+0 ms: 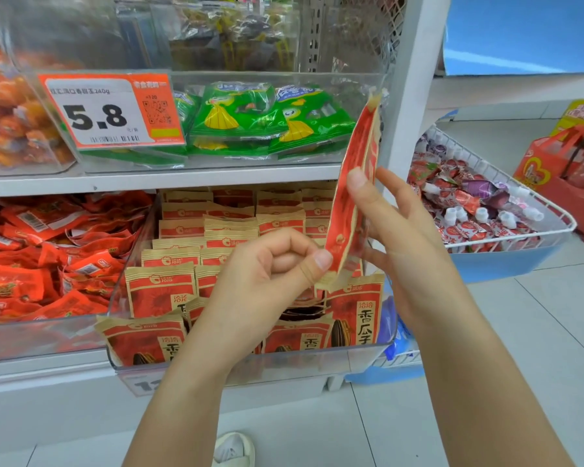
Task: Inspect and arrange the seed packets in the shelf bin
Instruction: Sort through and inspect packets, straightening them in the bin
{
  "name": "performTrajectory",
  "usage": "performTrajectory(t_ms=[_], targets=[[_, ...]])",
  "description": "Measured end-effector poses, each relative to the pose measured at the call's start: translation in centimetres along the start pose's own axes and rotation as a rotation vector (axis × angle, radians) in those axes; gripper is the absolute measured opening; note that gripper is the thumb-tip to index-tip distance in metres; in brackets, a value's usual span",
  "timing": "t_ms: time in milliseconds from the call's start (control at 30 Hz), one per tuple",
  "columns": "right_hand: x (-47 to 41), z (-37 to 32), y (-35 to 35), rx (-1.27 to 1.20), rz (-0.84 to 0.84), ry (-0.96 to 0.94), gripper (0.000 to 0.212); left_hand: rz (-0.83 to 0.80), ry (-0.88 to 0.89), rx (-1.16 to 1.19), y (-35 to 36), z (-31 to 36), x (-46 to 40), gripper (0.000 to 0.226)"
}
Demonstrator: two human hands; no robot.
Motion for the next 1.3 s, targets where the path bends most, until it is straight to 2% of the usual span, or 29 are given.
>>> performTrajectory(t_ms=[167, 300, 400, 533, 667, 1033, 1200, 1300], targets=[[0.3, -0.7, 0.1, 0.093, -0.065, -0.039, 0.075, -0.035, 0.012, -0.017, 0.6, 0.4, 0.2, 0.010], [1.0, -0.4, 1.7, 0.223, -0.305, -0.041, 0.064, 0.105, 0.025, 0.066, -1.4, 1.7, -0.3, 0.033], [2.0, 0.2, 3.4, 0.299, -0.494, -0.051, 0.058, 0.220, 0.076, 0.123, -3.4, 3.2, -0.7, 0.032], [2.3, 0.7, 4.3, 0.351, -0.570, -0.071, 0.067, 0.282, 0.107, 0.147, -4.9, 4.2, -0.5, 0.029], [2.1, 1.0, 4.9, 0.340, -0.608, -0.086, 0.071, 0.264, 0.128, 0.104, -5.2, 4.6, -0.2, 0.030], [2.7, 1.5, 5.3, 0.281, -0.691, -0.042, 0.069, 0.203, 0.136, 0.226, -5.5, 4.7, -0.2, 0.017], [2.4, 2.0, 5.1, 0.294, -0.667, -0.015, 0.064, 0.237, 0.160, 0.182, -5.5, 4.7, -0.3, 0.009], [1.8, 2.0, 4.9, 0.280, -0.607, -0.010, 0.062, 0.262, 0.170, 0.108, -5.3, 4.4, -0.4, 0.017]])
Point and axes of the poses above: each hand's wrist, its own x-axis away from the middle knuckle, its own y-axis out of the palm, z = x × y, the point moved 10 cm from there along -x, towards the middle knuckle, and after that the axes turned 15 degrees about x, right-handed, at the moved point
